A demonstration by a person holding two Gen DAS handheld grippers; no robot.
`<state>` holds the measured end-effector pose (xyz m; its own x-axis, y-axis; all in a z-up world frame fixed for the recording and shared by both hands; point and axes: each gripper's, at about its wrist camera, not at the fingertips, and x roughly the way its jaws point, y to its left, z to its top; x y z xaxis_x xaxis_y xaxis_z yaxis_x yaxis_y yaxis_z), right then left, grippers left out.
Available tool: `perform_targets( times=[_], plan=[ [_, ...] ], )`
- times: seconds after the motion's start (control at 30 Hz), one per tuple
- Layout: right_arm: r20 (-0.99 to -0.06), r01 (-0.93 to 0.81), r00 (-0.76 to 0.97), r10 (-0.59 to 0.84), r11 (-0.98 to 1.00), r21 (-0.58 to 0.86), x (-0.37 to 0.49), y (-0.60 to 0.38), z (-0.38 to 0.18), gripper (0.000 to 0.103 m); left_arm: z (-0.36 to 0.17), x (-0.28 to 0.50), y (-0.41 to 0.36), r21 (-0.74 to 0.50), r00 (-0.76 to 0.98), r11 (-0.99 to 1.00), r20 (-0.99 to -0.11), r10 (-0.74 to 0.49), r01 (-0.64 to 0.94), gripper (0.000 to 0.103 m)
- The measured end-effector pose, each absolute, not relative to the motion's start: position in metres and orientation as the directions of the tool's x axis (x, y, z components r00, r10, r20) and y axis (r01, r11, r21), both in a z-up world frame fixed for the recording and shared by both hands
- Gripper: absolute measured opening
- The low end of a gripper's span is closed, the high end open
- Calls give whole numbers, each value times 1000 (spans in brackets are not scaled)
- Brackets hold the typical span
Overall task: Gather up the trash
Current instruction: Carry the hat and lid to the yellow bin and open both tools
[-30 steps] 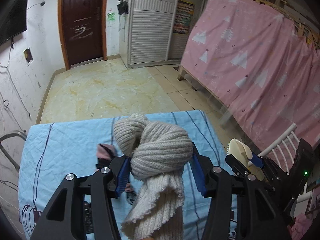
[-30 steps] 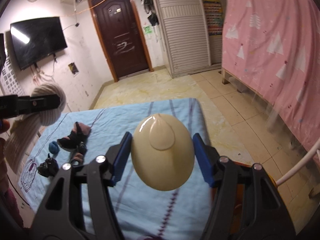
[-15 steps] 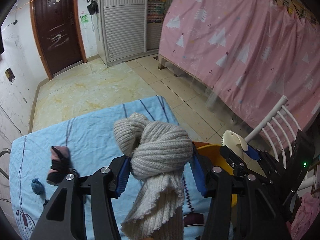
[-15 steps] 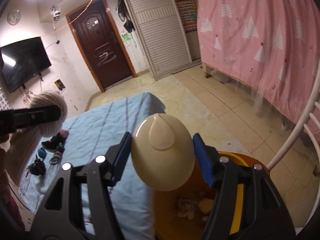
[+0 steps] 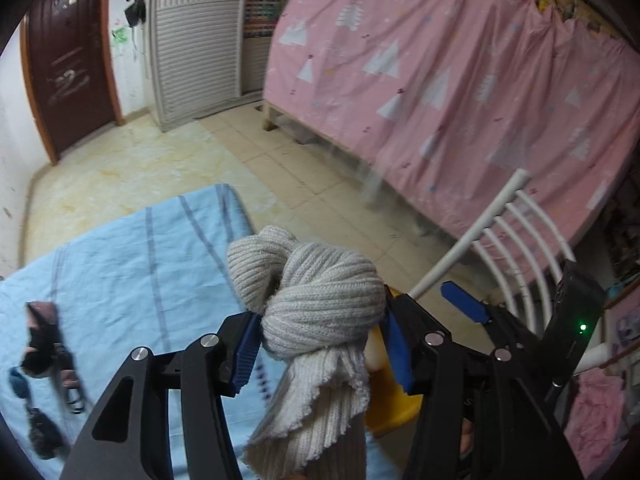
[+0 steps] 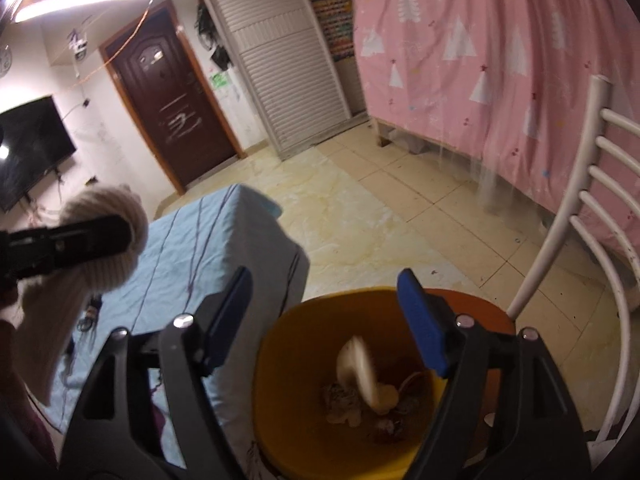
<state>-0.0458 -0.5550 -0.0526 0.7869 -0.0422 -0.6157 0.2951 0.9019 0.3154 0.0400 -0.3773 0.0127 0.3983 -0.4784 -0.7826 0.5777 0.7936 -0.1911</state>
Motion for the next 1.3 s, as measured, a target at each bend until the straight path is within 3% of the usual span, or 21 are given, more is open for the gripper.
perform_targets(
  times=[0.17, 0.33, 1.3],
  plan=[
    [-597, 350, 796, -97, 879, 324, -57, -572, -51, 73, 10, 36, -388, -310, 336, 725, -728, -597, 615, 47],
    [-590, 376, 798, -124, 868, 325, -64, -578, -50, 73, 7, 30, -399, -387, 278, 672, -696, -662, 632, 61],
    [-591, 260, 805, -59, 930, 261, -27, -495, -23, 80, 44, 42, -287, -339, 436, 751, -650, -622, 566, 66]
  ],
)
